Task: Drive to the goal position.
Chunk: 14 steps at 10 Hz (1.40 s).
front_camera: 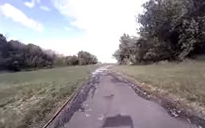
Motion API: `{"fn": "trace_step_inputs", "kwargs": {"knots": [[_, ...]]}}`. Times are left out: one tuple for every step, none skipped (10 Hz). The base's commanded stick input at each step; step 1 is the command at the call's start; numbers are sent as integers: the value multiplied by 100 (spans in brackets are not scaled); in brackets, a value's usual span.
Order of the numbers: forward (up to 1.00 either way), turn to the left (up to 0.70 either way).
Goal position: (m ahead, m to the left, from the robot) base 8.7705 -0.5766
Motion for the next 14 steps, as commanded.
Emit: {"fn": "trace_step_inputs", "kwargs": {"knots": [[70,1],[70,1],[70,1],[70,1],[70,1],[70,1],[70,1],[70,1],[70,1],[70,1],[70,1],[70,1],[70,1],[70,1]]}}
